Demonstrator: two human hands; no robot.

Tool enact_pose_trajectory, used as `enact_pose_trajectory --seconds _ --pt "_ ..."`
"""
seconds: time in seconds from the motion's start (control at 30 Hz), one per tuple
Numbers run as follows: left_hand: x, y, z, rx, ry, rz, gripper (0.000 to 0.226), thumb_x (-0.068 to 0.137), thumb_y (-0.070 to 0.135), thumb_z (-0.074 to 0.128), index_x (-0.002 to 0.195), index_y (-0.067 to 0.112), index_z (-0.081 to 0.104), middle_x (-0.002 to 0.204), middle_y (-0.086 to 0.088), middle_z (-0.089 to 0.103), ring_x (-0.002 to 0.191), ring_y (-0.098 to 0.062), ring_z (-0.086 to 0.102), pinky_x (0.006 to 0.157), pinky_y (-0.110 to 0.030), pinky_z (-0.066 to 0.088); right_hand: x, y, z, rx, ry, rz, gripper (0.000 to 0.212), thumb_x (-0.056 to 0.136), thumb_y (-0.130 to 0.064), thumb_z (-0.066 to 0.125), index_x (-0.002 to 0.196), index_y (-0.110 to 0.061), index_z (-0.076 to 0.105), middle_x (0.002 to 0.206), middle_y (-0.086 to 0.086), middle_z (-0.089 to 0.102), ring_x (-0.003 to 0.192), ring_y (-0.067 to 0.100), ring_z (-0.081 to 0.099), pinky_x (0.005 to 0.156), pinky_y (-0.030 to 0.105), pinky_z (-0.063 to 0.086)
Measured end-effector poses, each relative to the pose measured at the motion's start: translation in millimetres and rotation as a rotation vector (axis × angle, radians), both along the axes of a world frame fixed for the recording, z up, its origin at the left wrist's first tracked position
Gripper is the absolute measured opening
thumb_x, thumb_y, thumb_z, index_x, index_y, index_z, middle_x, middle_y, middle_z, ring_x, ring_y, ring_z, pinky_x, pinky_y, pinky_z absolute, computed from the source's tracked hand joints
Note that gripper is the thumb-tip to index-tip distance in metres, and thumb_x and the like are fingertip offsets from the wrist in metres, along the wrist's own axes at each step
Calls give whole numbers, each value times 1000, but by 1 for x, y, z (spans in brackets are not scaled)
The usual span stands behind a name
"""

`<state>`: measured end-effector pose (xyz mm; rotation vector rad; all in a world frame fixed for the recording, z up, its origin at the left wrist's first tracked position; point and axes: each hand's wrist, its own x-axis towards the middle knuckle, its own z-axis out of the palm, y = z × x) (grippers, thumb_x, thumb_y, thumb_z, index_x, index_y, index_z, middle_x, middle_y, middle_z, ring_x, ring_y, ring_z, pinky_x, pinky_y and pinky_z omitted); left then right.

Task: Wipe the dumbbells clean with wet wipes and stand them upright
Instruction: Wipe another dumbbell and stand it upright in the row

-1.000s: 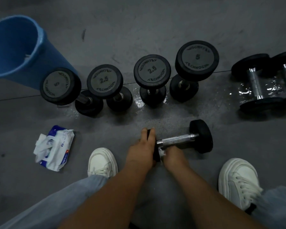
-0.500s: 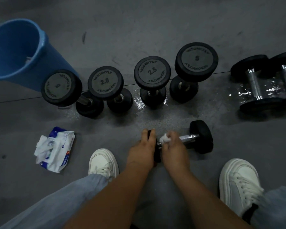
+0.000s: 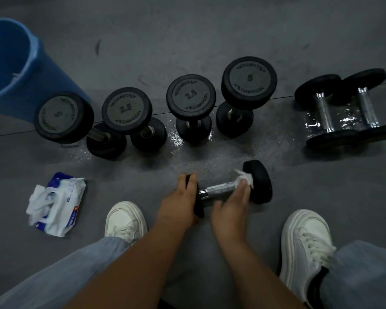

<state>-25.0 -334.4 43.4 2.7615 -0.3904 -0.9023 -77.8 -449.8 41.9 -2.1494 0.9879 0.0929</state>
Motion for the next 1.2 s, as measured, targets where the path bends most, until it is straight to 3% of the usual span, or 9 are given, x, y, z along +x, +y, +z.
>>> enact_pose_trajectory --seconds 0.17,0.27,0.37,0.43,0.6,0.73,0.87,1.0,1.2 --pt "3 -1 5 7 8 -3 114 66 33 84 149 28 6 157 2 1 113 -30 59 84 -39 51 4 -20 2 -66 85 134 71 84 -4 49 148 -18 21 156 1 20 130 27 41 99 37 45" --pt "2 0 5 1 10 -2 113 66 35 84 149 29 6 157 2 0 113 -30 60 84 -40 51 -22 -14 -3 142 34 -112 61 83 -1 50 141 -11 38 147 10 37 133 23 41 107 25 33" --pt "2 0 5 13 20 2 112 66 36 83 149 29 7 157 1 1 114 -30 59 84 -40 51 -5 -26 -11 306 104 -345 45 80 -15 52 125 -8 53 125 14 57 108 27 56 91 25 39" --pt "4 0 7 19 10 0 113 66 36 83 150 28 7 158 1 1 114 -30 59 84 -40 50 4 -30 -5 237 77 -267 47 83 -15 53 129 -9 50 127 10 55 102 20 56 86 22 39" --pt "6 -1 7 10 29 -4 113 66 34 82 152 26 8 160 -1 1 114 -32 59 86 -39 50 -7 -6 10 -29 -56 77 67 84 -4 49 148 -10 29 152 7 30 138 22 34 109 30 34" --pt "4 0 9 24 19 -10 113 68 35 83 152 25 8 159 -2 1 113 -31 60 85 -37 49 4 -24 -3 16 -17 92 73 82 -1 47 149 -18 23 152 4 28 136 22 37 106 39 41" --pt "5 -1 7 25 29 -13 117 65 34 85 151 25 7 160 -3 2 113 -32 59 85 -38 49 -21 -12 -1 146 124 -49 66 84 -5 55 146 -8 31 150 12 33 133 25 40 106 31 36" --pt "8 -1 10 48 42 -19 113 65 34 85 150 25 11 157 -2 7 112 -33 60 85 -41 50 -8 -21 -2 49 22 -20 55 86 -5 51 139 -4 40 146 14 39 128 29 47 102 30 42" --pt "16 -7 25 113 62 -70 116 65 39 87 151 23 10 157 -3 10 123 -32 53 93 -45 51 -11 -22 14 -3 29 152 68 90 -6 45 152 -17 19 159 -2 17 140 18 30 103 29 37"
